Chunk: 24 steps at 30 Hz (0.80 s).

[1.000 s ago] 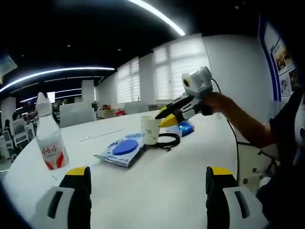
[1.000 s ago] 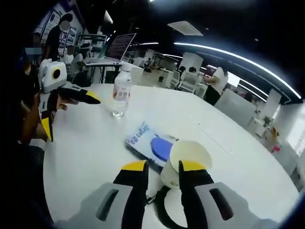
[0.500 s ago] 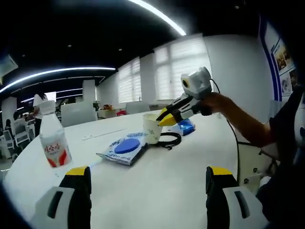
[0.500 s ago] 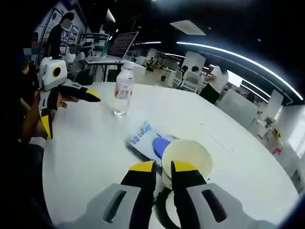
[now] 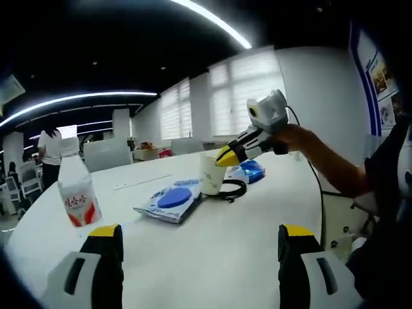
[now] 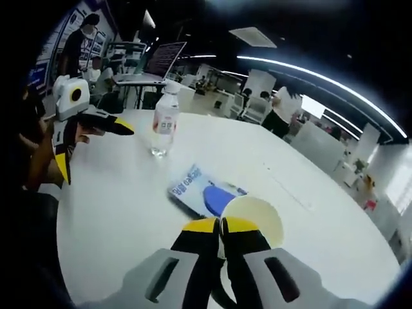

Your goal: Arrange the tabletop items into an orderly group along one side of the table until the central work area is clear of visible clutter.

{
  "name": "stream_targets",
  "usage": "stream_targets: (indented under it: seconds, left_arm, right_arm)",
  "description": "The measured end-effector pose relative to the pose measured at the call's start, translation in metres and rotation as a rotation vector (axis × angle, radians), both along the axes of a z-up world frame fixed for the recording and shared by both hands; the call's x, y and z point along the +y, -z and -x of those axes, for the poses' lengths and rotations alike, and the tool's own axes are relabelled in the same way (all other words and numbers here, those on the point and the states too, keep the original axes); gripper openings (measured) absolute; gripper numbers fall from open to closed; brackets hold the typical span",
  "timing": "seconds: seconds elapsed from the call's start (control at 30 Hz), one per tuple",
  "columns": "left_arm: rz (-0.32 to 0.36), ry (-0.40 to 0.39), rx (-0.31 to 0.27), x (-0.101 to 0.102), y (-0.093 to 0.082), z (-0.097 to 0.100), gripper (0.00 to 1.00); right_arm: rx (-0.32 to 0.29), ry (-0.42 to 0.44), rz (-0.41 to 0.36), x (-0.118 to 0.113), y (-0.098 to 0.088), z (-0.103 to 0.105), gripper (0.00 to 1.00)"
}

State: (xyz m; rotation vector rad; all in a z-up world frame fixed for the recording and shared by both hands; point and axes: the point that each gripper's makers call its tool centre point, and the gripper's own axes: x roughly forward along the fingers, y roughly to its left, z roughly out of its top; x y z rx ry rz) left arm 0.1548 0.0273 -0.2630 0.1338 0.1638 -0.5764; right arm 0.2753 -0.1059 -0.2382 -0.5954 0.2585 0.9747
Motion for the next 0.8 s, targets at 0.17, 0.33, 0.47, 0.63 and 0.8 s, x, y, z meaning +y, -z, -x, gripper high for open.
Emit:
stream_targets:
  seconds: [0.17, 0.33, 0.47, 0.63, 0.8]
  left_arm:
    - [0.004, -0.001, -0.003, 0.001, -0.001, 0.001, 1.00]
    - [-0.001, 0.001, -0.003, 0.001, -0.001, 0.002, 1.00]
    - [-0.001, 0.003, -0.001, 0.000, 0.000, 0.003, 1.00]
    - [-0.001, 0.000, -0.005, 0.002, -0.002, 0.004, 1.00]
    - [-0.003, -0.003, -0.005, 0.004, -0.002, 0.004, 1.00]
  right_arm:
    - [-0.011, -0.011, 0.002, 0.004, -0.006, 0.004, 0.00]
    - [-0.020, -0.025, 0.007, 0.008, -0.010, 0.008, 0.00]
    - [-0.028, -0.039, 0.013, 0.013, -0.014, 0.009, 0.00]
    - [-0.035, -0.056, 0.017, 0.021, -0.018, 0.014, 0.00]
    - [-0.039, -0.089, 0.020, 0.034, -0.025, 0.016, 0.00]
